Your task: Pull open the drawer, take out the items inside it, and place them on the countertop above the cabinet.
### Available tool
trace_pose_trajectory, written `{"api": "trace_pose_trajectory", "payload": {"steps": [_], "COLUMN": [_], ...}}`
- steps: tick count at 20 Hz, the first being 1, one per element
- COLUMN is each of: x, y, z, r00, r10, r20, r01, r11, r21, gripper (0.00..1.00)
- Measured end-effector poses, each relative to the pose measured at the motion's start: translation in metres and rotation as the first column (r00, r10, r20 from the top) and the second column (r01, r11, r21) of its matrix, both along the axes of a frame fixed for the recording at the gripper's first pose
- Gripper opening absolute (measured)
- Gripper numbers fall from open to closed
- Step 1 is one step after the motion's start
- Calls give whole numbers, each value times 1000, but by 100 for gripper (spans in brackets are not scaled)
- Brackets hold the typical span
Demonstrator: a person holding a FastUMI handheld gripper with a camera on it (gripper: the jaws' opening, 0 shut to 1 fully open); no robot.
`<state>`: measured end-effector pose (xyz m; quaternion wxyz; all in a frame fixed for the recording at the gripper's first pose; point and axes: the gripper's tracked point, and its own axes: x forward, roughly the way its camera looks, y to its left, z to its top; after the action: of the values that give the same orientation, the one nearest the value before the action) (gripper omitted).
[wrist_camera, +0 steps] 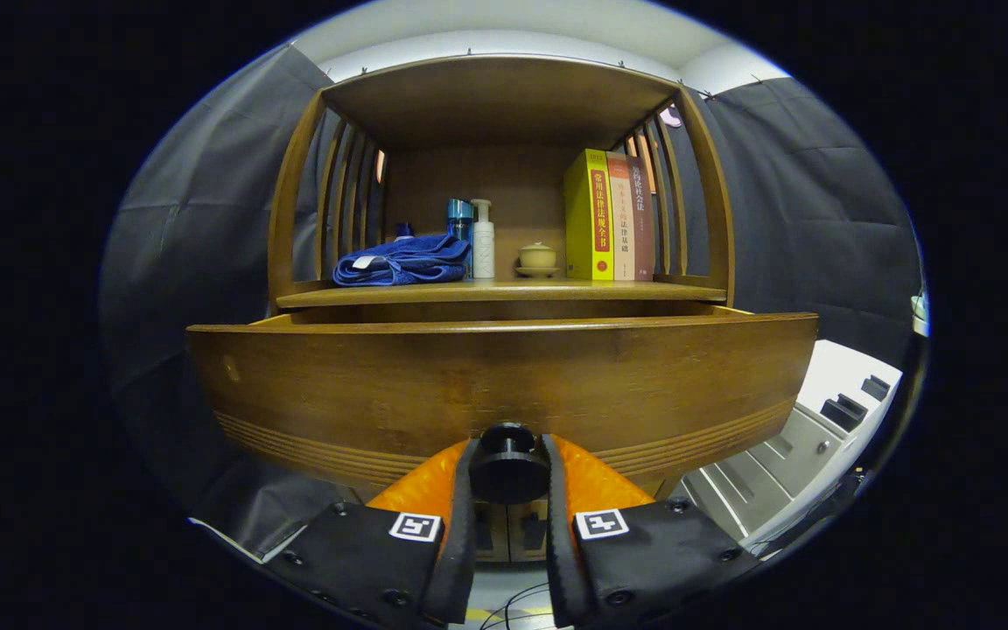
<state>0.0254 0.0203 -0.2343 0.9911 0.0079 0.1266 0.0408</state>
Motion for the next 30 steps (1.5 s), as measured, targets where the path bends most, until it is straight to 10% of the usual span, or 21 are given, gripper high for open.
{"api": "trace_pose_trajectory", "payload": {"steps": [10,14,20,30], "x": [-11,-13,-21,66], "y": [-1,4,12,-23], "z": [-6,-2,80,195], "r00": [1000,1000,986,992], "r10": [3,25,59,128], "r20": [-8,-1,157,-22], "r01": [-3,-25,-52,-130], "r11": [1000,999,997,973], "r21": [-14,-33,-51,-189], "gripper": [43,63,96,97]}}
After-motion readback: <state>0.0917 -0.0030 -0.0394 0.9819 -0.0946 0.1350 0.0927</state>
